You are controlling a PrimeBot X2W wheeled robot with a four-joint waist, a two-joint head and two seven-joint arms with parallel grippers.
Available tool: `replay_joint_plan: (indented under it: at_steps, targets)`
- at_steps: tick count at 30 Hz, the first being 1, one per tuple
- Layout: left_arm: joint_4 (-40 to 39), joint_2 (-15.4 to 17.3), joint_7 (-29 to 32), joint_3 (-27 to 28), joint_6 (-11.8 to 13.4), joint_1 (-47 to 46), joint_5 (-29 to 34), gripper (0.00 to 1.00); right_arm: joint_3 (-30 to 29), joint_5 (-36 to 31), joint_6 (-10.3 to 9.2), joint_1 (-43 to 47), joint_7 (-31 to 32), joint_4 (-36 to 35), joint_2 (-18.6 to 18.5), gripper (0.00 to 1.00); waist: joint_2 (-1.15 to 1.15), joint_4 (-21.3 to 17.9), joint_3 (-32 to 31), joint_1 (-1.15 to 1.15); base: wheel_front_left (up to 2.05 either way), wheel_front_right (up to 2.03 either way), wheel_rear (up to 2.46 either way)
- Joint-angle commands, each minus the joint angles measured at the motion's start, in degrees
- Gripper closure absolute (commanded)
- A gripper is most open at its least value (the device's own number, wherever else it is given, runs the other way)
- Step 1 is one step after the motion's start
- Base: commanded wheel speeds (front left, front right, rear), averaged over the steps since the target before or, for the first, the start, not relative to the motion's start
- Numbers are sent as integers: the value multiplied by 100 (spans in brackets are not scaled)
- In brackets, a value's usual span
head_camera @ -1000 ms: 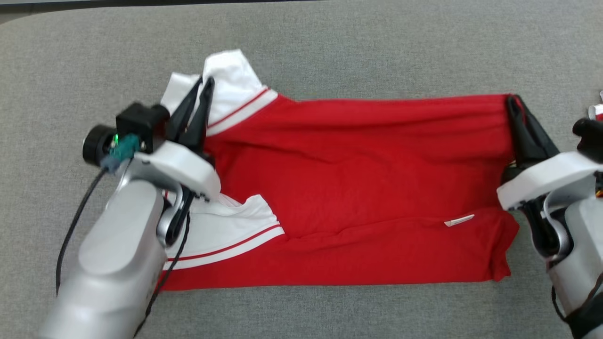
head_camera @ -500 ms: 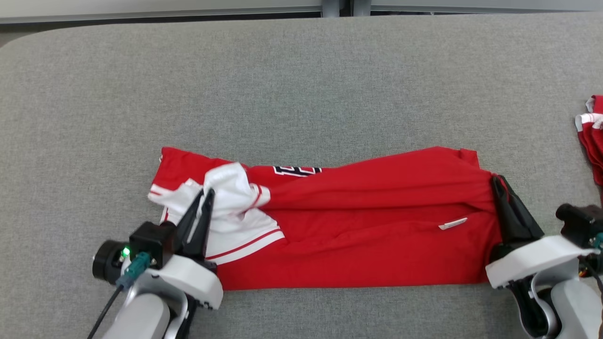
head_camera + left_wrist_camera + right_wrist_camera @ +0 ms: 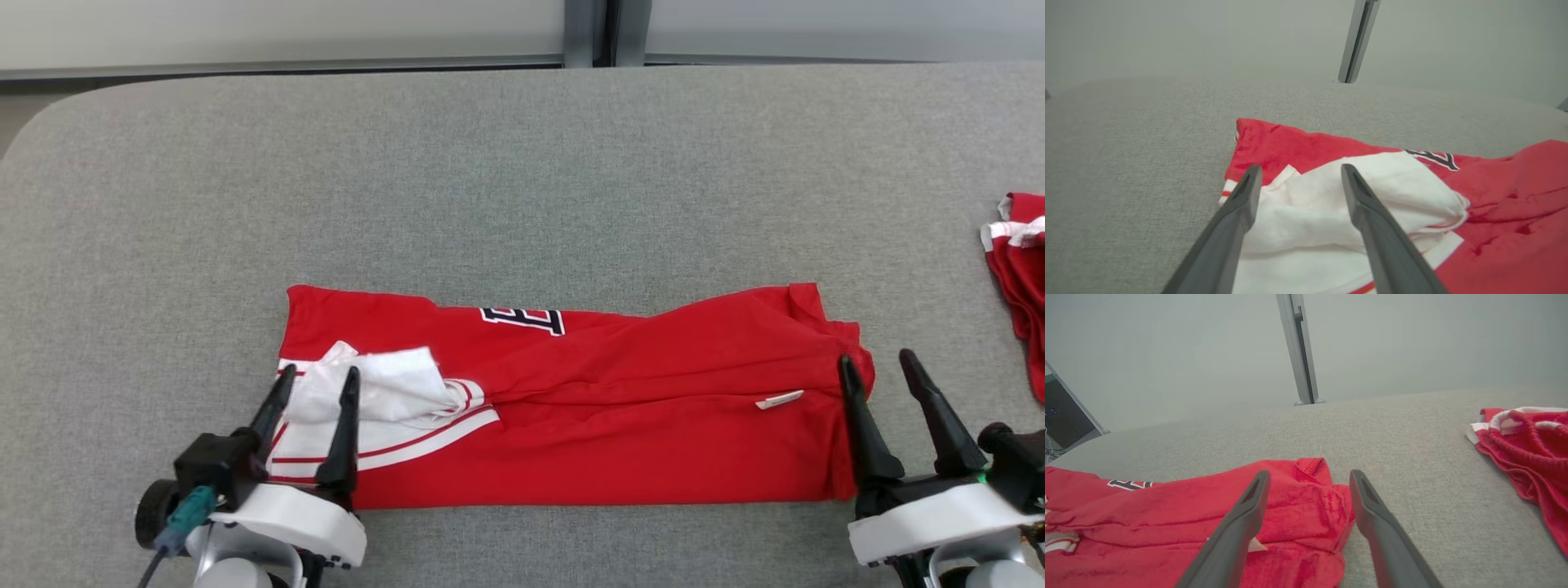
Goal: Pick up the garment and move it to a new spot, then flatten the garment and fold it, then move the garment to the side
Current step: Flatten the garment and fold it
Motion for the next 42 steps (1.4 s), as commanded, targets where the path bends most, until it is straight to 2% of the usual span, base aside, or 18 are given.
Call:
replay_joint_plan:
  at_steps: [1, 8, 13, 28, 38, 42]
  targets:
    - [-89, 20, -54, 98, 45, 58, -2, 0, -85, -76, -3, 83, -46, -169, 36, 0, 0, -15, -67, 0, 0, 0, 0]
    - [-516, 154, -139, 520, 157, 218, 193, 0, -432, -605, -3, 376, 290, -1026, 314, 0, 0, -96, -390, 0, 0, 0, 0]
    - [-691, 296, -148, 670, 229, 360, 367, 0, -487, -759, -3, 545, 523, -1267, 347, 0, 0, -149, -614, 0, 0, 0, 0]
    - [-1128, 429, 127, 556, 510, 690, 510, 0, -571, -834, -3, 770, 824, -1525, 454, 0, 0, -163, -782, 0, 0, 0, 0]
    - [-1279, 422, 242, 495, 517, 597, 463, 0, -634, -878, -3, 736, 857, -1514, 442, 0, 0, -76, -692, 0, 0, 0, 0]
    - [-1362, 391, 269, 442, 488, 393, 505, 0, -705, -869, -3, 517, 811, -1323, 387, 0, 0, 40, -412, 0, 0, 0, 0]
